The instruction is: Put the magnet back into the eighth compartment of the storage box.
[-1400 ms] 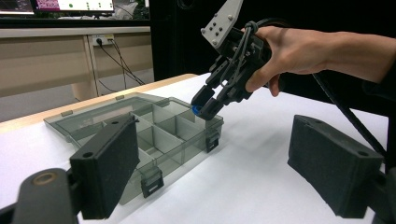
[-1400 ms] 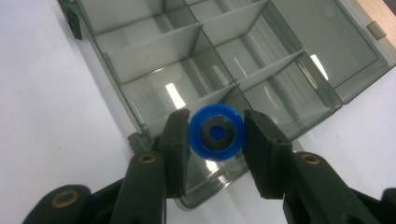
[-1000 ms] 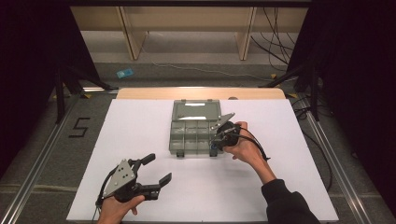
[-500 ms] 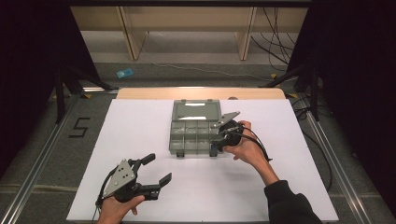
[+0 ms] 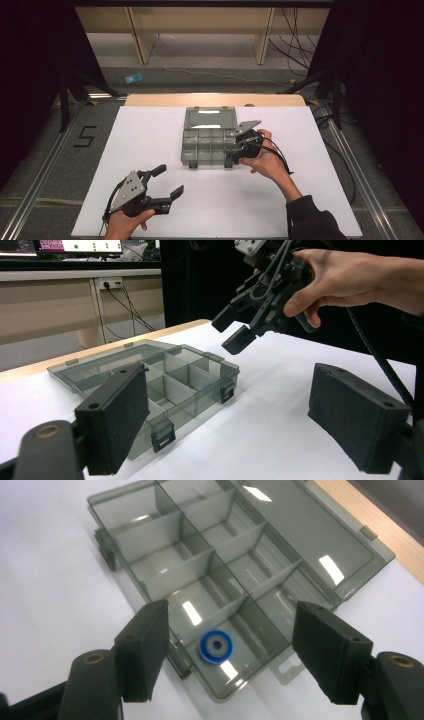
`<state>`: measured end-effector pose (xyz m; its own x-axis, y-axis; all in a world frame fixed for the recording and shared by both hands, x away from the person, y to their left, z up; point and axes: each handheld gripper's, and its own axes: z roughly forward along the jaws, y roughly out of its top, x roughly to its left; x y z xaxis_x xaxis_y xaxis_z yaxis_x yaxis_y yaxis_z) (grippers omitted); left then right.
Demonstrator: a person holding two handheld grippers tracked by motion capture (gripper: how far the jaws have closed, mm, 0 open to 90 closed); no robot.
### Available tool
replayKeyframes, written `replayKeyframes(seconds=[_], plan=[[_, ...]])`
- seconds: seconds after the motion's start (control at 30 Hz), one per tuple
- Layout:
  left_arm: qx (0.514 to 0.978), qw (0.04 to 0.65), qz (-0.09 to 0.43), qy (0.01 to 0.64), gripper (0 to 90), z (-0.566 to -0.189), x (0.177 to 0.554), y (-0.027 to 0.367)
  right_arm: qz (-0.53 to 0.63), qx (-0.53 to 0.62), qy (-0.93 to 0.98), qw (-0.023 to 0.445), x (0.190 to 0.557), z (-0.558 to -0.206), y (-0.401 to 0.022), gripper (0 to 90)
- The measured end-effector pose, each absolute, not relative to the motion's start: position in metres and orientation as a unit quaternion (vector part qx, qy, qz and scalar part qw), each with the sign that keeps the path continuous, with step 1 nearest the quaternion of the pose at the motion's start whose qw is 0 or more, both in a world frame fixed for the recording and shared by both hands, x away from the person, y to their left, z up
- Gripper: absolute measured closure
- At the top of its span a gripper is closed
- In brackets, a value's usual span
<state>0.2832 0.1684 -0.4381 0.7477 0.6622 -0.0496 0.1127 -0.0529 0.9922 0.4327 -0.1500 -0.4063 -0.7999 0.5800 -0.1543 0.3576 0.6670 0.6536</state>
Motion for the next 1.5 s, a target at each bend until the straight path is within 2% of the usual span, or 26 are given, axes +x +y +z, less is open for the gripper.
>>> replayKeyframes(seconds=[0.63,1.5], plan=[[0.691,0.629,0.219,0.281,16.0,-0.438,0.283,0.169,0.378,0.254,0.873,0.175,0.401,-0.393,-0.154,28.9],[0.691,0.629,0.219,0.281,16.0,-0.438,0.283,0.169,0.429,0.271,0.843,0.177,0.376,-0.396,-0.17,26.4]])
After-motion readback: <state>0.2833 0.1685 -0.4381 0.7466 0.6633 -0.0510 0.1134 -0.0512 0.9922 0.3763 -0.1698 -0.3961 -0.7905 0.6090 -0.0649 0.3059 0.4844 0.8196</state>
